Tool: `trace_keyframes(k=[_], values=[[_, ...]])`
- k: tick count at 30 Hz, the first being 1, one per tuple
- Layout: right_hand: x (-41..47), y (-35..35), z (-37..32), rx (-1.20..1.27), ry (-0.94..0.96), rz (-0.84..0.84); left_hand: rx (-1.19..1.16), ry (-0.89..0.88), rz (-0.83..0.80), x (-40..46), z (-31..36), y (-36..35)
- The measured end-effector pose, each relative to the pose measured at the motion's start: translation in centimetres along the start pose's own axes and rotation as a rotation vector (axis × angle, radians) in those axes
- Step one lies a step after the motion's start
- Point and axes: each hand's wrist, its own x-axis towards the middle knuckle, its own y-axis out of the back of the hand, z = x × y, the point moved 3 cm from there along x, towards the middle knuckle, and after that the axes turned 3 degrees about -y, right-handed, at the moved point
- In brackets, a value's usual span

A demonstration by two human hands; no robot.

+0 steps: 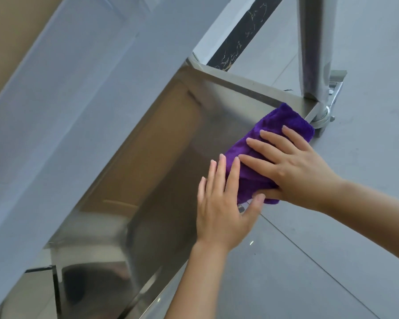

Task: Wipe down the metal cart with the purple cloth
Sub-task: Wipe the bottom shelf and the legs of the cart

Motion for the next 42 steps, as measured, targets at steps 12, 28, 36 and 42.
trace_keyframes(k=[12,28,36,42], values=[[1.4,2.5,6.6,-0.021,0.194,-0.192,0.204,0.105,-0.163,0.3,-0.2,-0.3],[3.3,4.3,5.4,0.304,-0.174,-0.459,-0.235,0.262,-0.123,7.8,3.8,0.1],[7.6,3.0,5.3,0.209,-0.228,-0.532,-0.365,0.313,-0.003,6.5,2.9,-0.8],[11.6,1.4,5.7,0.183,-0.242,-0.415,-0.416,0.405,-0.009,6.8,2.6,-1.2]])
